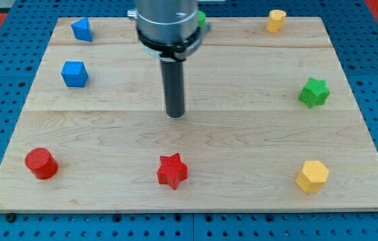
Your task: Move your arm to the bottom right of the board
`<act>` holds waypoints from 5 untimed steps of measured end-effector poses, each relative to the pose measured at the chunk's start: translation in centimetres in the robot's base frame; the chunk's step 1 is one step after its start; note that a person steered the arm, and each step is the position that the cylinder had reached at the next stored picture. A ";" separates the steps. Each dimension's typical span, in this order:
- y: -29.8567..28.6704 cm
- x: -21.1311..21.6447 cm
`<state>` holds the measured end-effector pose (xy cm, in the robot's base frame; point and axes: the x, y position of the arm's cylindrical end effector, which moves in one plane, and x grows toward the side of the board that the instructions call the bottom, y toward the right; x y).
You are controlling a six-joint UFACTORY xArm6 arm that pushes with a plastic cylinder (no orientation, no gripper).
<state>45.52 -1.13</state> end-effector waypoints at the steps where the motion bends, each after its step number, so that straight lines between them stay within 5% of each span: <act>1: 3.0 0.0; 4: 10.7 1.9; 5: 18.3 2.3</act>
